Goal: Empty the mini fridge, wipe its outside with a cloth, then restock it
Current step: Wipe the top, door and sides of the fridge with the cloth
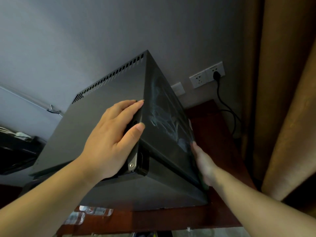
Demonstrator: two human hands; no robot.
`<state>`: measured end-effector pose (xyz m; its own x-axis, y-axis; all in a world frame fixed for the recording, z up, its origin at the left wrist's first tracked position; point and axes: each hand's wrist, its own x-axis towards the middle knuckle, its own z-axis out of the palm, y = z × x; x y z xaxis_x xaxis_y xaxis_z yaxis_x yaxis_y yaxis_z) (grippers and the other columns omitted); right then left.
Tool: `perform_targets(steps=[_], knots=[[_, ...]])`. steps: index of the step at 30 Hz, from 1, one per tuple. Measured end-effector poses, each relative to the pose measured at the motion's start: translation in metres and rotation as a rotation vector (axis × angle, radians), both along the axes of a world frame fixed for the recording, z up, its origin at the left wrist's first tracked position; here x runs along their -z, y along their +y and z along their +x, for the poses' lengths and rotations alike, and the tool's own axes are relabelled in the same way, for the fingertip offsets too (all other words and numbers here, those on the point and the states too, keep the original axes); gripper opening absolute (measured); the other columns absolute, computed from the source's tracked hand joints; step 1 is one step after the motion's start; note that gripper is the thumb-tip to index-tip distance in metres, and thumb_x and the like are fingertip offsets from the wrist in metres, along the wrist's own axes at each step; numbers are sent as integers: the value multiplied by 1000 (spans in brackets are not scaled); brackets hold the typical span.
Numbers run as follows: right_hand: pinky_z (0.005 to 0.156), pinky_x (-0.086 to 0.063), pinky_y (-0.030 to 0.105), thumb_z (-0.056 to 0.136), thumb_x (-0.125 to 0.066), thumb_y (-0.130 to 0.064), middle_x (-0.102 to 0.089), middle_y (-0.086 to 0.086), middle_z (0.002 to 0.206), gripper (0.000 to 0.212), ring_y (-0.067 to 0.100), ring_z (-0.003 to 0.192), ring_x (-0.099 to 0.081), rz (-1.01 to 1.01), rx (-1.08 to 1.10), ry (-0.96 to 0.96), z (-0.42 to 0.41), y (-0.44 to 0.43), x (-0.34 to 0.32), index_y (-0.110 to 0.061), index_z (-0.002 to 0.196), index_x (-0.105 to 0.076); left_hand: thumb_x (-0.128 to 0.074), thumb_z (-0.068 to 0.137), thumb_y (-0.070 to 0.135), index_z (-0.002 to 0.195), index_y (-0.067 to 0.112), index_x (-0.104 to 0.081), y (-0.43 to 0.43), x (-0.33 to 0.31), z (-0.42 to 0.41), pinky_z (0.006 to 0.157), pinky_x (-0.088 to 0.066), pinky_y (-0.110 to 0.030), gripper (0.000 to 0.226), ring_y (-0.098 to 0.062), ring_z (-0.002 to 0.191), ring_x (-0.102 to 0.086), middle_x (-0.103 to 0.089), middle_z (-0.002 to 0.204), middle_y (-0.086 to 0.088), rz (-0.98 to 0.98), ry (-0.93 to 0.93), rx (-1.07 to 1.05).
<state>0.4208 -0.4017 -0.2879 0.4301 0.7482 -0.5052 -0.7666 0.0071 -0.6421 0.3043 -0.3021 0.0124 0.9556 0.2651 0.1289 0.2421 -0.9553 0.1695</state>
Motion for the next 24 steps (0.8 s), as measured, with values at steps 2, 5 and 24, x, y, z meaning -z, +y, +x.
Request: perform_targets(steps=[2, 5, 24], knots=[[119, -29, 41, 65, -56, -90, -53, -7, 147, 97, 15, 133, -50, 131, 59, -77, 7, 8, -31, -36, 145, -49, -29, 95, 59, 153, 36, -39, 0, 0, 0, 115, -33, -39, 64, -2, 143, -30, -37, 151, 21, 1, -4, 0], [123, -17, 32, 85, -44, -77, -35, -18, 156, 80, 4, 145, -31, 203, 92, -223, 1, 11, -54, -36, 153, -38, -28, 95, 59, 153, 36, -38, 0, 0, 0, 115, -32, -36, 64, -1, 143, -30, -36, 151, 22, 14, 2, -3], [100, -49, 36, 94, -38, -70, -65, -2, 135, 59, 16, 120, -64, 211, 124, -194, -17, 1, -114, -37, 140, -55, -23, 94, 62, 154, 36, -36, 3, 2, 0, 116, -24, -25, 67, 1, 142, -23, -34, 153, 22, 20, -5, 40]])
